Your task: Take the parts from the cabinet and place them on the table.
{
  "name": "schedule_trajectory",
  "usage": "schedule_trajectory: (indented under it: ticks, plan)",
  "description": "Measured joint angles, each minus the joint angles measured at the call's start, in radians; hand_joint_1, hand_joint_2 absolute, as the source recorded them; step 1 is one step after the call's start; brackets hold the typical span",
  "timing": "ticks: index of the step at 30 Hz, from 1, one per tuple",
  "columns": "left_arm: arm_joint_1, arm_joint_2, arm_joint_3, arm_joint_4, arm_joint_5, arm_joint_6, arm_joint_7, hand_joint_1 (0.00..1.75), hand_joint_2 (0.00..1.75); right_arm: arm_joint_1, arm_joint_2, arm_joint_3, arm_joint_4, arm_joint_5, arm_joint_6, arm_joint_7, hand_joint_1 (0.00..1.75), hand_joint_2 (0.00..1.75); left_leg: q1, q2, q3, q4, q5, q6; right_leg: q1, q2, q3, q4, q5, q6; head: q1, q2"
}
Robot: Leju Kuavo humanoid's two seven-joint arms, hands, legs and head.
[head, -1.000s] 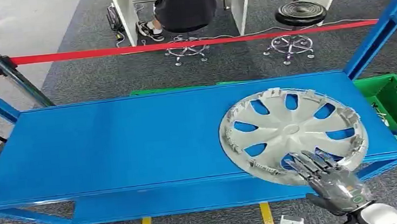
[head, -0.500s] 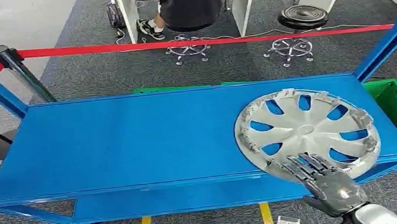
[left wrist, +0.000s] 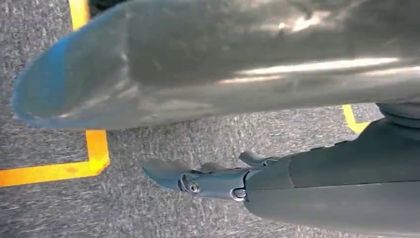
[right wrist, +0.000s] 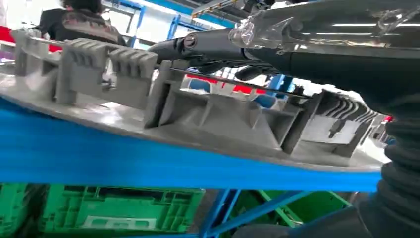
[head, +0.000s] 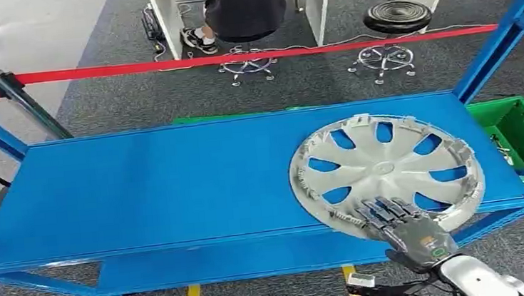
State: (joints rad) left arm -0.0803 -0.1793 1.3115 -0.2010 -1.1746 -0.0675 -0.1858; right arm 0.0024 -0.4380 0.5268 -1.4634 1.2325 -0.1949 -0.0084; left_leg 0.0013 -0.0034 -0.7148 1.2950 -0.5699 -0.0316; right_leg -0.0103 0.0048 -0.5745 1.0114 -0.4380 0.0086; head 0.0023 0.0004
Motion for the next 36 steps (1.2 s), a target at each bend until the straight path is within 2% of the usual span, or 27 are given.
schedule_trajectory:
  ticks: [1, 2, 3, 4, 5, 8, 9, 10, 11, 13, 14, 15, 16, 17, 18, 19, 20, 23, 25, 26, 29, 30, 31, 32, 34, 35, 36]
  plan:
    - [0.000, 0.000, 0.000, 0.000, 0.000, 0.000, 0.000, 0.00, 0.00, -0.002, 0.003, 0.001, 0.003, 0.000, 0.000, 0.000, 0.00, 1.75, 0.000, 0.000, 0.016, -0.038, 0.034, 0.002, 0.000, 0.001, 0.001, 0.000, 0.000, 0.000, -0.001, 0.000]
    - [-0.001, 0.001, -0.001, 0.000, 0.000, 0.000, 0.000, 0.00, 0.00, -0.002, 0.005, 0.002, 0.007, 0.000, 0.000, 0.000, 0.00, 1.75, 0.000, 0.000, 0.049, -0.108, 0.078, 0.004, -0.001, 0.001, 0.002, 0.000, 0.000, 0.001, 0.000, 0.000]
    - [-0.002, 0.002, -0.002, 0.000, 0.000, 0.000, 0.000, 0.00, 0.00, -0.003, 0.006, 0.003, 0.009, 0.000, 0.000, 0.000, 0.00, 1.75, 0.000, 0.000, 0.096, -0.200, 0.123, 0.006, -0.001, 0.001, 0.005, 0.000, -0.001, 0.002, 0.000, 0.000]
    - [-0.002, 0.002, -0.004, 0.000, 0.000, 0.000, 0.000, 0.00, 0.00, -0.004, 0.008, 0.004, 0.011, 0.000, 0.000, 0.000, 0.00, 1.75, 0.001, 0.001, 0.134, -0.271, 0.147, 0.007, 0.000, 0.001, 0.005, 0.000, -0.002, 0.006, -0.001, 0.000]
    - [-0.004, 0.001, -0.006, 0.000, 0.000, 0.000, 0.000, 0.00, 0.00, -0.007, 0.009, 0.004, 0.013, 0.000, 0.000, 0.000, 0.00, 1.75, 0.002, -0.001, 0.150, -0.311, 0.134, 0.010, 0.008, 0.003, -0.001, 0.009, -0.006, 0.013, -0.002, 0.000]
    - [-0.002, 0.000, -0.007, 0.000, 0.000, 0.000, 0.000, 0.00, 0.00, -0.012, 0.010, 0.007, 0.019, 0.000, -0.001, 0.001, 0.00, 1.75, -0.002, -0.002, 0.142, -0.305, 0.135, 0.027, 0.006, 0.004, 0.001, -0.003, 0.001, 0.028, 0.001, 0.000]
    - [-0.002, -0.002, -0.007, 0.000, 0.000, 0.000, 0.000, 0.00, 0.00, -0.013, 0.010, 0.008, 0.021, 0.000, -0.001, 0.001, 0.00, 1.75, 0.004, -0.001, 0.144, -0.310, 0.140, 0.035, 0.005, 0.004, 0.001, -0.002, -0.001, 0.034, 0.000, 0.000]
    - [-0.002, 0.000, -0.007, 0.000, 0.000, 0.000, 0.001, 0.00, 0.00, -0.013, 0.010, 0.008, 0.023, 0.000, -0.001, 0.001, 0.00, 1.75, 0.006, -0.002, 0.145, -0.310, 0.141, 0.041, 0.004, 0.002, -0.010, 0.015, -0.017, 0.039, 0.002, 0.000]
    - [-0.003, 0.001, -0.007, 0.000, 0.000, 0.000, 0.001, 0.00, 0.00, -0.015, 0.010, 0.008, 0.024, 0.000, -0.001, 0.001, 0.00, 1.75, 0.006, -0.001, 0.145, -0.310, 0.140, 0.047, 0.004, 0.001, -0.030, 0.061, -0.048, 0.044, 0.008, 0.000]
    - [-0.003, 0.001, -0.007, 0.000, 0.000, 0.000, 0.001, 0.00, 0.00, -0.015, 0.011, 0.012, 0.028, 0.000, -0.001, 0.001, 0.00, 1.75, 0.005, -0.001, 0.144, -0.310, 0.139, 0.049, 0.002, 0.001, -0.112, 0.241, -0.131, 0.049, 0.008, 0.000]
    - [-0.001, 0.001, -0.007, 0.000, 0.000, 0.000, 0.001, 0.00, 0.00, -0.014, 0.011, 0.013, 0.030, 0.000, -0.001, 0.001, 0.00, 1.75, 0.005, -0.001, 0.145, -0.310, 0.139, 0.050, 0.002, 0.001, -0.144, 0.308, -0.150, 0.050, 0.008, 0.000]
    - [-0.001, 0.001, -0.007, 0.000, 0.000, 0.000, 0.001, 0.00, 0.00, -0.015, 0.011, 0.014, 0.032, 0.000, -0.002, 0.001, 0.00, 1.75, 0.005, -0.001, 0.145, -0.310, 0.139, 0.050, 0.002, 0.001, -0.155, 0.325, -0.145, 0.051, 0.007, 0.000]
    - [-0.001, 0.001, -0.007, 0.000, 0.000, 0.000, 0.001, 0.00, 0.00, -0.015, 0.011, 0.015, 0.033, -0.003, -0.002, 0.000, 0.00, 1.75, 0.005, -0.001, 0.147, -0.310, 0.138, 0.050, 0.001, 0.001, -0.143, 0.297, -0.118, 0.050, 0.008, 0.000]
    - [-0.001, 0.000, -0.007, 0.000, 0.000, 0.000, 0.001, 0.00, 0.00, -0.017, 0.011, 0.015, 0.034, -0.016, -0.002, -0.004, 0.00, 1.75, 0.005, -0.002, 0.150, -0.310, 0.137, 0.049, 0.000, 0.001, -0.109, 0.225, -0.072, 0.049, 0.008, 0.000]
    - [-0.001, 0.000, -0.007, 0.000, -0.002, -0.001, 0.002, 0.00, 0.00, -0.022, 0.011, 0.015, 0.037, -0.032, -0.001, -0.007, 0.00, 1.75, 0.006, -0.002, 0.155, -0.309, 0.134, 0.045, -0.002, 0.001, -0.057, 0.118, -0.020, 0.048, 0.008, 0.000]
    - [-0.001, 0.001, -0.007, 0.000, -0.005, -0.001, 0.003, 0.00, 0.00, -0.027, 0.012, 0.015, 0.040, -0.041, 0.001, -0.007, 0.00, 1.75, 0.006, -0.002, 0.158, -0.309, 0.131, 0.040, -0.004, 0.000, -0.014, 0.033, 0.011, 0.049, 0.008, 0.000]
    - [-0.003, 0.002, -0.007, 0.000, -0.008, -0.001, 0.003, 0.00, 0.00, -0.037, 0.014, 0.015, 0.050, -0.043, 0.002, -0.006, 0.00, 1.75, -0.001, -0.003, 0.154, -0.305, 0.130, 0.033, 0.001, 0.004, 0.004, 0.009, -0.008, 0.047, 0.008, 0.000]
    - [-0.002, 0.003, -0.008, 0.000, -0.017, -0.001, 0.006, 0.00, 0.00, -0.067, 0.021, 0.014, 0.084, -0.035, -0.010, 0.005, 0.00, 1.75, 0.003, -0.003, 0.152, -0.310, 0.138, 0.018, 0.006, 0.008, -0.007, 0.012, -0.002, 0.026, 0.005, 0.000]
    - [-0.004, 0.005, -0.008, 0.000, -0.017, -0.001, 0.007, 0.00, 0.00, -0.094, 0.030, 0.011, 0.113, -0.036, -0.019, 0.012, 0.00, 1.75, 0.005, -0.003, 0.149, -0.301, 0.126, 0.005, -0.001, 0.007, -0.005, 0.005, 0.006, 0.011, 0.005, 0.000]
    - [-0.005, 0.005, -0.008, 0.000, -0.018, -0.001, 0.007, 0.00, 0.00, -0.108, 0.036, 0.006, 0.135, -0.038, -0.022, 0.017, 1.75, 1.75, 0.004, -0.002, 0.131, -0.263, 0.095, 0.000, -0.002, 0.006, -0.006, 0.004, 0.006, 0.004, -0.001, 0.000]
    - [-0.003, 0.003, -0.008, 0.000, -0.018, 0.000, 0.007, 0.00, 0.00, -0.129, 0.048, -0.001, 0.188, 0.021, -0.052, 0.052, 1.75, 1.75, 0.006, -0.002, 0.019, -0.028, -0.014, -0.006, 0.000, 0.002, -0.012, 0.004, 0.007, -0.002, -0.003, 0.000]
    - [-0.002, 0.004, -0.008, 0.000, -0.016, 0.003, 0.009, 0.00, 0.00, -0.129, 0.050, -0.003, 0.198, 0.039, -0.068, 0.060, 1.75, 1.75, 0.006, -0.002, 0.001, 0.008, -0.018, -0.006, 0.000, 0.001, -0.012, 0.004, 0.007, -0.002, -0.003, 0.000]
    - [0.000, 0.005, -0.008, 0.000, -0.016, 0.003, 0.010, 0.00, 0.00, -0.129, 0.051, -0.006, 0.208, 0.052, -0.083, 0.066, 1.75, 1.75, 0.006, -0.002, 0.009, -0.006, 0.004, -0.005, 0.000, 0.001, -0.012, 0.005, 0.007, -0.002, -0.003, 0.000]
    - [0.000, 0.005, -0.008, 0.000, -0.016, 0.003, 0.010, 0.00, 0.00, -0.129, 0.051, -0.008, 0.213, 0.057, -0.089, 0.068, 1.75, 1.75, 0.006, -0.002, 0.035, -0.057, 0.040, -0.004, 0.000, 0.001, -0.012, 0.005, 0.008, 0.000, -0.004, 0.000]
    - [-0.002, 0.005, -0.008, 0.000, -0.016, 0.002, 0.010, 0.00, 0.00, -0.125, 0.052, -0.021, 0.219, 0.057, -0.093, 0.067, 1.75, 1.75, 0.008, -0.001, 0.129, -0.234, 0.124, -0.001, -0.002, 0.001, -0.011, 0.006, 0.010, 0.007, -0.004, 0.000]
    - [-0.003, 0.004, -0.008, 0.000, -0.017, -0.002, 0.010, 0.00, 0.00, -0.120, 0.052, -0.031, 0.221, 0.056, -0.096, 0.064, 1.75, 1.75, 0.009, -0.002, 0.153, -0.283, 0.125, -0.002, 0.004, 0.002, -0.014, 0.008, 0.009, 0.013, -0.004, 0.000]
    - [-0.004, 0.002, -0.008, 0.000, -0.017, -0.005, 0.008, 0.00, 0.00, -0.115, 0.052, -0.040, 0.221, 0.056, -0.102, 0.060, 1.75, 1.75, 0.010, -0.006, 0.158, -0.302, 0.118, 0.007, 0.007, 0.004, -0.021, 0.015, 0.009, 0.019, -0.002, 0.000]
